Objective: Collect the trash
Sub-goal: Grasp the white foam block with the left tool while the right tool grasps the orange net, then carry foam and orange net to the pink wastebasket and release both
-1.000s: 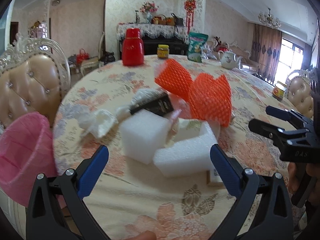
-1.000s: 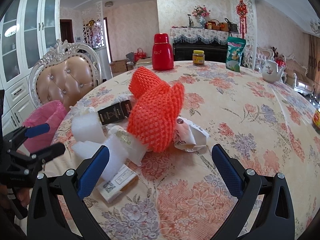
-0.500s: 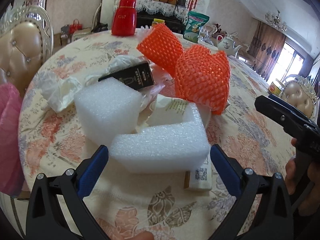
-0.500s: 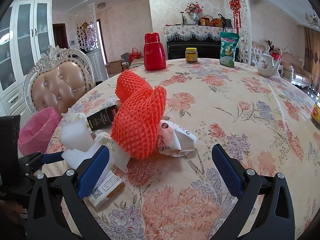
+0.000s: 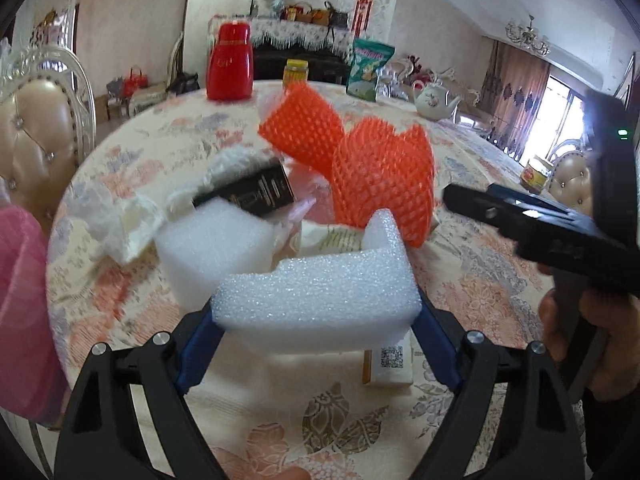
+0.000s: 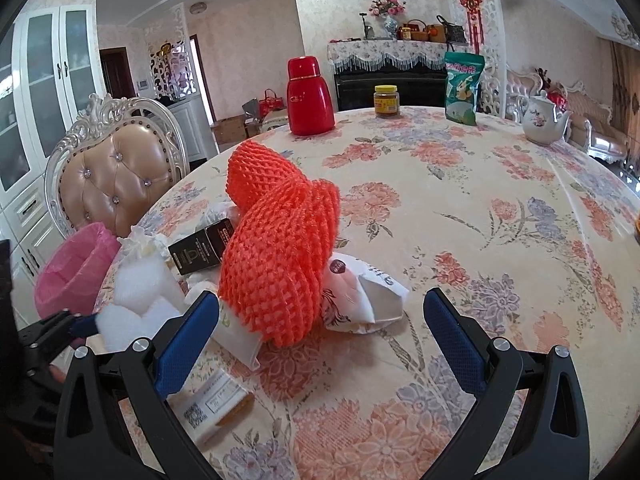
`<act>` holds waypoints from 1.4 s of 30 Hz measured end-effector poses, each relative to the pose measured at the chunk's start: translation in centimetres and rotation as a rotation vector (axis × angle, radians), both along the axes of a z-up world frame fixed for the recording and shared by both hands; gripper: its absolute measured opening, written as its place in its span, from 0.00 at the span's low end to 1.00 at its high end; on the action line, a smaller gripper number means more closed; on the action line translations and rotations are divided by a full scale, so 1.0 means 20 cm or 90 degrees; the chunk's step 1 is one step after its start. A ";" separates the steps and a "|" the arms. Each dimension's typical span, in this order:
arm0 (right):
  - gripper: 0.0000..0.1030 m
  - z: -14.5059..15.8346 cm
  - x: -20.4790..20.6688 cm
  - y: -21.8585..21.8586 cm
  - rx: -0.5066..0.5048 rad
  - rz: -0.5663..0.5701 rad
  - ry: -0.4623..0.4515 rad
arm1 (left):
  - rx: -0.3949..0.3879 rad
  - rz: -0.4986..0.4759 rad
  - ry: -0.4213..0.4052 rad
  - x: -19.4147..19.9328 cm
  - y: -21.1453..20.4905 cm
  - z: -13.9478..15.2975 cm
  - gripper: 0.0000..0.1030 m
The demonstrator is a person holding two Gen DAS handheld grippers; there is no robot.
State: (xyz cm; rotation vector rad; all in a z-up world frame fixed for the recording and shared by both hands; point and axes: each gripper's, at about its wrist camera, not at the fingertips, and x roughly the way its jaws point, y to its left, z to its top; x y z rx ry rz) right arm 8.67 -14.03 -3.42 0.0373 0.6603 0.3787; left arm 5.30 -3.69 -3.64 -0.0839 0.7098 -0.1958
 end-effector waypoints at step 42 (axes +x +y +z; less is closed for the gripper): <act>0.32 0.23 -0.04 0.32 0.008 0.049 -0.047 | 0.025 0.185 -0.137 -0.21 0.71 0.33 0.82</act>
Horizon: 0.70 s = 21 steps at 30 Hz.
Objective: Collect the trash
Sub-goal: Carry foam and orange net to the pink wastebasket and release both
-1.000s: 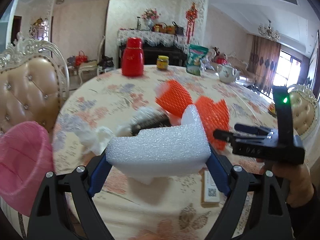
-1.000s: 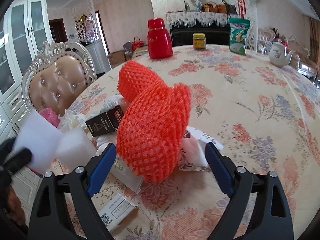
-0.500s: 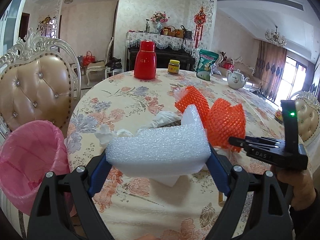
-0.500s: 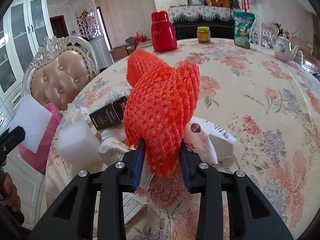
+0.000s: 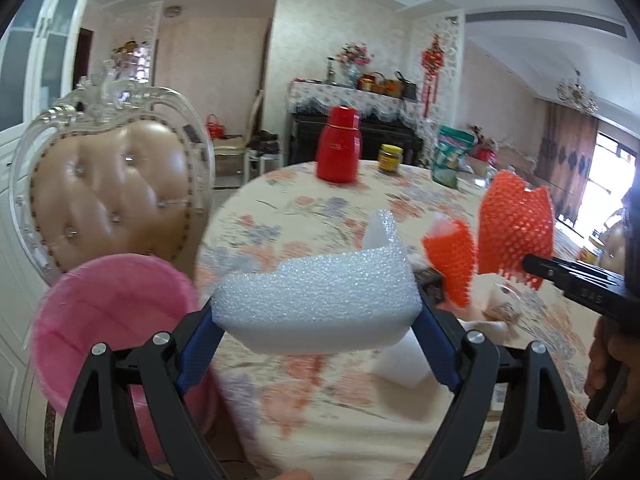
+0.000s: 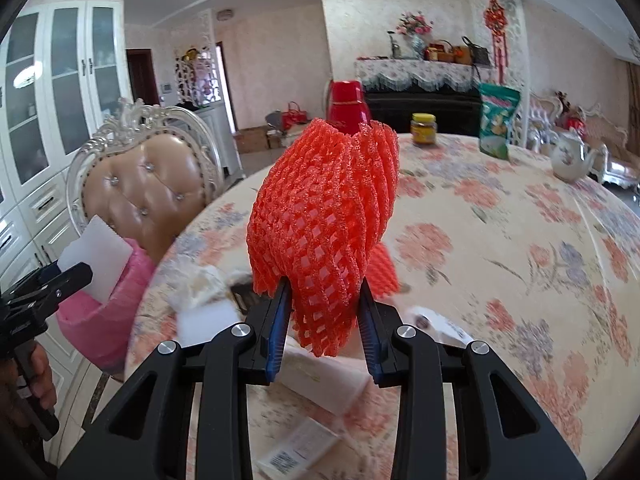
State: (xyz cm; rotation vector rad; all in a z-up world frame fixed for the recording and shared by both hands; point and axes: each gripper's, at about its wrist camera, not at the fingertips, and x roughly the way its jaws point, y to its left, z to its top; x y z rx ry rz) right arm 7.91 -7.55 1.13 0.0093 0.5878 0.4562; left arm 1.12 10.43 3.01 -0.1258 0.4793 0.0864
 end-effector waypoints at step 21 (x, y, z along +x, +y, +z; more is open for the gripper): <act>0.32 0.13 -0.06 0.82 0.010 0.199 -0.011 | 0.020 0.185 0.003 -0.27 0.74 0.06 0.82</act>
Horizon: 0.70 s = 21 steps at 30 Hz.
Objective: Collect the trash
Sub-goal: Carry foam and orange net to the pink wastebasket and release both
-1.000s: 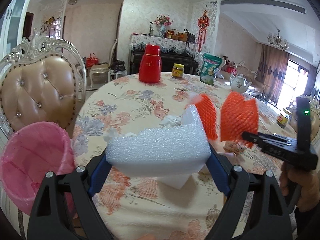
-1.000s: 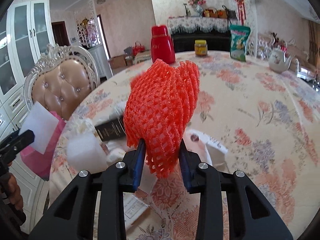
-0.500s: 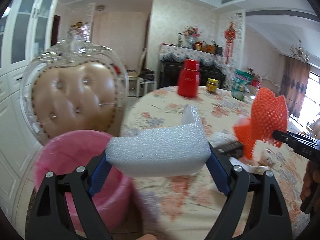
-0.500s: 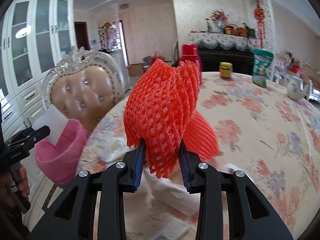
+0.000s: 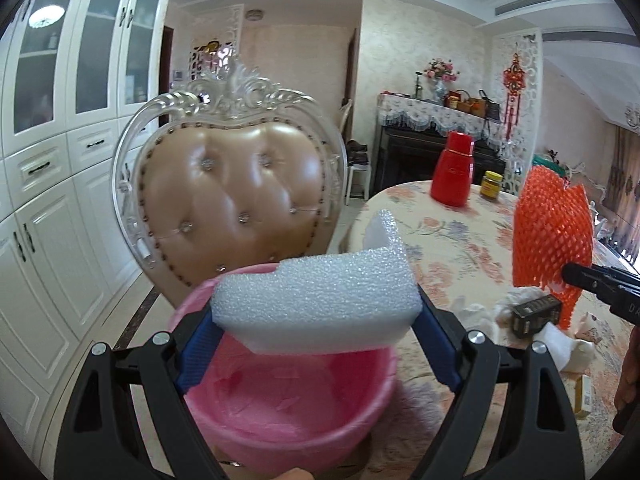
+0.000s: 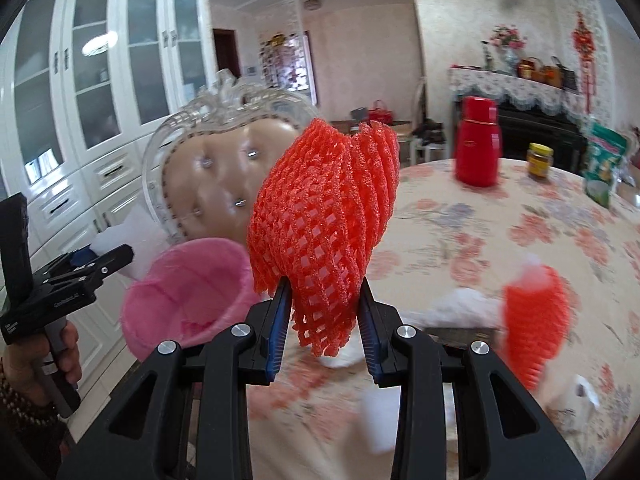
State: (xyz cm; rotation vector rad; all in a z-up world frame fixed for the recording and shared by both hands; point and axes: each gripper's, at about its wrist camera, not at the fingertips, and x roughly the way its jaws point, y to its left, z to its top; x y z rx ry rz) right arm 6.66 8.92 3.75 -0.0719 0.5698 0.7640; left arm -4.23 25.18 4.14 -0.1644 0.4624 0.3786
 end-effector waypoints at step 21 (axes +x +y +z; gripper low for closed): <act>0.33 -0.13 -0.09 0.81 -0.053 0.180 0.041 | -0.036 0.060 -0.002 -0.10 0.32 0.00 0.82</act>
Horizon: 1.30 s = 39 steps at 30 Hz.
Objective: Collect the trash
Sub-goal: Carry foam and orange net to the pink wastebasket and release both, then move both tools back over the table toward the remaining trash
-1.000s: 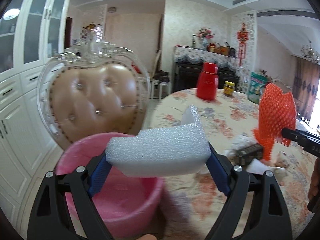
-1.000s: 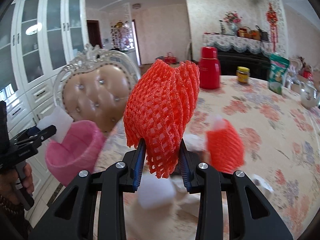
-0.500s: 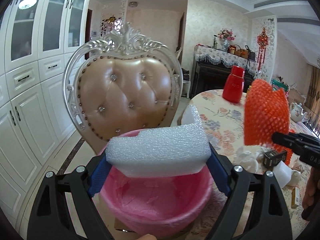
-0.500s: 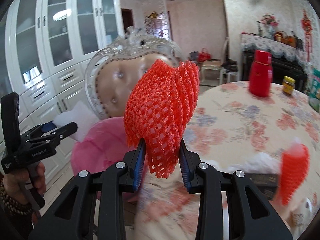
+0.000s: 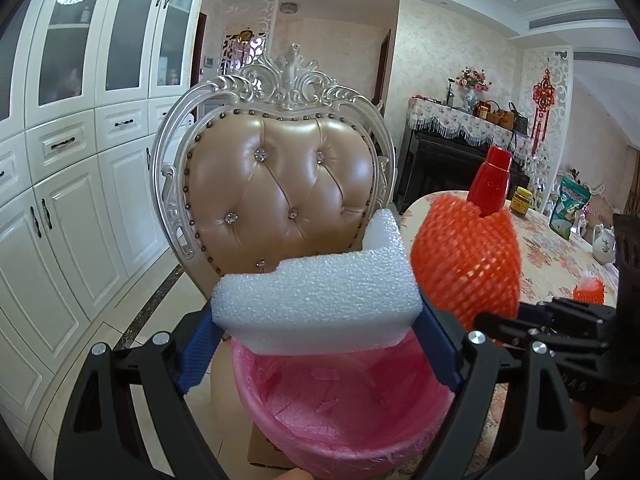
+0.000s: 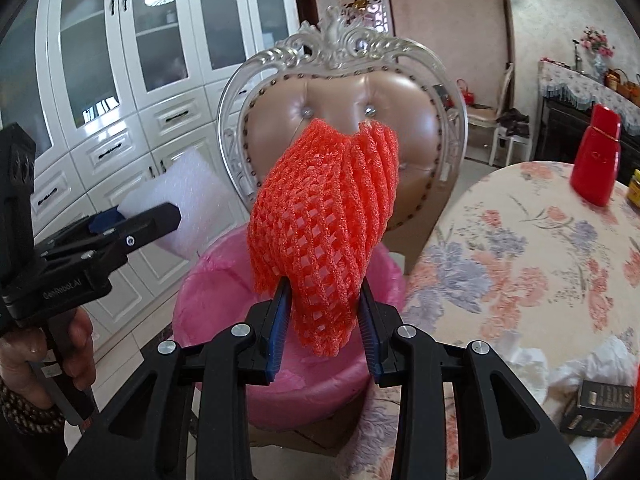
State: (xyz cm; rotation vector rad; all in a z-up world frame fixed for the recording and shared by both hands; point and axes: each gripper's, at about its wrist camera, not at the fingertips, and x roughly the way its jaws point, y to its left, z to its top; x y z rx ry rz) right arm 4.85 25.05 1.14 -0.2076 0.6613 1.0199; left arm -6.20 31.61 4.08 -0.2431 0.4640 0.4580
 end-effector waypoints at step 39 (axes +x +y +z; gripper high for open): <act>0.73 -0.02 0.03 -0.84 0.008 -0.209 -0.035 | -0.019 -0.159 0.011 0.26 -0.56 -0.10 0.95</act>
